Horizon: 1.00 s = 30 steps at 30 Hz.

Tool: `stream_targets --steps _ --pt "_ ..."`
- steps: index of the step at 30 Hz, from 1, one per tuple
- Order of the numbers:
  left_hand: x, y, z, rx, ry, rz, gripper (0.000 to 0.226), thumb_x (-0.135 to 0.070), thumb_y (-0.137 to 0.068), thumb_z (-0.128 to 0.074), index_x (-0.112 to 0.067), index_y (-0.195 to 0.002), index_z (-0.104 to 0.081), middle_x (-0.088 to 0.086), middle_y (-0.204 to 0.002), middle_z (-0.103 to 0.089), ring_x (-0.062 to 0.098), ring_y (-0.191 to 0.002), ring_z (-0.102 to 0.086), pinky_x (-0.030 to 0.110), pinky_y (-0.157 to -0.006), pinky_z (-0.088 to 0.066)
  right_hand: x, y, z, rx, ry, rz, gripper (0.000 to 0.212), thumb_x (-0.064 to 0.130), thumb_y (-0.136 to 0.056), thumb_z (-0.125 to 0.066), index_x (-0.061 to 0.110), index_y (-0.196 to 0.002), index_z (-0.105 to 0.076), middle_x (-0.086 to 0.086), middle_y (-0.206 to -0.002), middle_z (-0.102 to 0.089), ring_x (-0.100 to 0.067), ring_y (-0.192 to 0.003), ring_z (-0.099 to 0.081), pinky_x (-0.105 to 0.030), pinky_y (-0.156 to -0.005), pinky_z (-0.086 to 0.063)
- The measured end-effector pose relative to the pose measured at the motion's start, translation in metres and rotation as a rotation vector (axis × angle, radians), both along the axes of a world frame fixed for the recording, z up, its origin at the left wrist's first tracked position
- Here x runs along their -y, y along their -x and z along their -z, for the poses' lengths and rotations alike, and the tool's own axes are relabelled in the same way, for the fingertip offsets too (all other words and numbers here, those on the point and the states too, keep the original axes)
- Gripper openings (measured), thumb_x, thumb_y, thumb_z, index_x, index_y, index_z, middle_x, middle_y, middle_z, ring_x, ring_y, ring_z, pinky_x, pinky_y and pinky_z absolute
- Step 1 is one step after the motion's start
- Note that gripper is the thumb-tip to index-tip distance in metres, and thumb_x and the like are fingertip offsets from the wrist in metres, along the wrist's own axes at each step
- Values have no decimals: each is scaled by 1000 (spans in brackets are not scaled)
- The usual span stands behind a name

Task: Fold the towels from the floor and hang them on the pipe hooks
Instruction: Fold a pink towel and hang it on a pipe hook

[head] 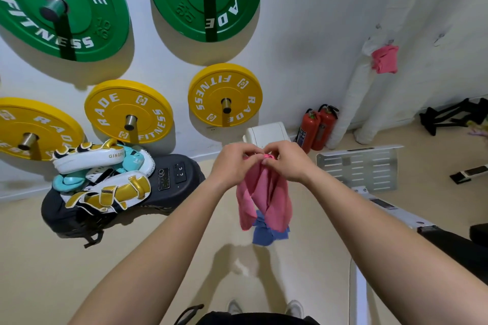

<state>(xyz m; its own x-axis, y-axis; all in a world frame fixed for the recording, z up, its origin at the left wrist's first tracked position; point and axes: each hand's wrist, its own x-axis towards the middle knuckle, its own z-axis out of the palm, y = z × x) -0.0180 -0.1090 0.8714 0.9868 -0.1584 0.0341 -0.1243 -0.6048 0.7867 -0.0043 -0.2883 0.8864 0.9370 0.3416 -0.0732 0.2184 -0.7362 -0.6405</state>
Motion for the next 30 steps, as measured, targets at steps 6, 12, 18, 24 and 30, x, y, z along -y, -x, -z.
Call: stream_targets --steps 6,12,18,24,30 --pt "-10 9 14 -54 -44 3 13 -32 -91 -67 -27 -99 -75 -10 -90 -72 9 -83 -63 33 -75 -50 11 -7 1 -9 56 38 4 30 -86 -72 27 -88 -73 7 -75 -64 -13 -74 -59 -27 -64 -41" --pt "-55 19 36 -139 -181 -60 8 -25 -92 -65 -25 -91 -72 -8 -85 -71 15 -83 -63 37 -77 -50 31 -23 -3 -44 161 59 9 32 -86 -70 37 -81 -65 11 -80 -64 -16 -84 -63 -37 -78 -55" --pt "-71 21 35 -78 -79 -153 14 -23 -90 -69 -33 -80 -71 -13 -72 -69 5 -71 -61 28 -67 -44 34 -32 0 -93 151 78 17 25 -83 -76 34 -97 -71 8 -80 -64 -17 -88 -65 -29 -78 -50" --pt "-24 9 19 -99 91 -145 23 -25 -86 -72 -29 -108 -65 -7 -65 -61 15 -69 -60 36 -74 -48 16 -32 0 -176 -17 -35 60 6 -84 -68 20 -141 -53 2 -82 -72 -13 -79 -68 -26 -78 -52" --pt "2 1 22 -81 20 -31 26 -24 -90 -68 -25 -116 -71 -11 -62 -55 5 -58 -51 30 -62 -42 6 -26 -5 -222 -138 -49 39 5 -89 -62 20 -125 -57 -3 -94 -74 -18 -81 -70 -35 -74 -57"
